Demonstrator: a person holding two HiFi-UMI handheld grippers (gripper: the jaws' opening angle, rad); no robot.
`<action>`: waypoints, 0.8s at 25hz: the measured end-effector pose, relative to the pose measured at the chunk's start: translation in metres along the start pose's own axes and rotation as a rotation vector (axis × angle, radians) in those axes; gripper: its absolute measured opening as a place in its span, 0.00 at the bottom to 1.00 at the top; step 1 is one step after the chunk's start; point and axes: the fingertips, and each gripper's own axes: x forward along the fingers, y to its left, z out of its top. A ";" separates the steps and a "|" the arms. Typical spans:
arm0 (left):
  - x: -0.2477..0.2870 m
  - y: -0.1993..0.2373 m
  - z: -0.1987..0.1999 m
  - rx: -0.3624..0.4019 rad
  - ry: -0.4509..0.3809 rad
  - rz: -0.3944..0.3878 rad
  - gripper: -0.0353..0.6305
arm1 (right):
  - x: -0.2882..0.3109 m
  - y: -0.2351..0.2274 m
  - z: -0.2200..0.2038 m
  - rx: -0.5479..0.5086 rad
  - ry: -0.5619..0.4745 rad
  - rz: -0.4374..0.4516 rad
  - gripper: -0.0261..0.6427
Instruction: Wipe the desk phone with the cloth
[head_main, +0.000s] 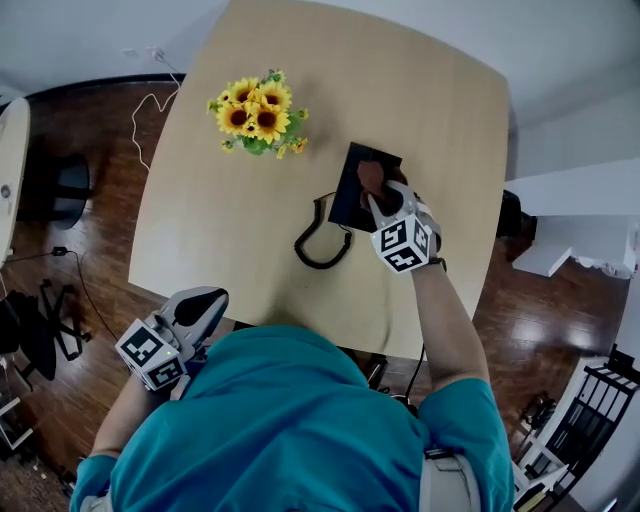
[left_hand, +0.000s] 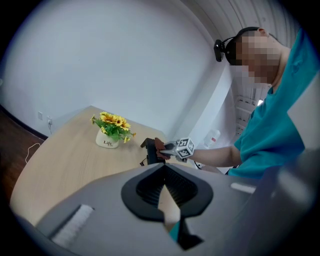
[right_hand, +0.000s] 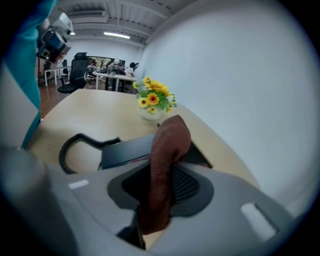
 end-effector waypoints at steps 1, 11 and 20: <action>0.001 0.000 0.000 0.000 -0.001 -0.003 0.06 | -0.004 0.017 -0.008 -0.005 0.010 0.024 0.19; -0.004 0.007 0.004 -0.013 -0.024 0.004 0.06 | -0.020 0.069 -0.043 0.074 0.074 0.133 0.19; -0.003 0.004 0.004 0.000 -0.032 -0.006 0.06 | -0.037 0.103 -0.065 0.105 0.103 0.221 0.19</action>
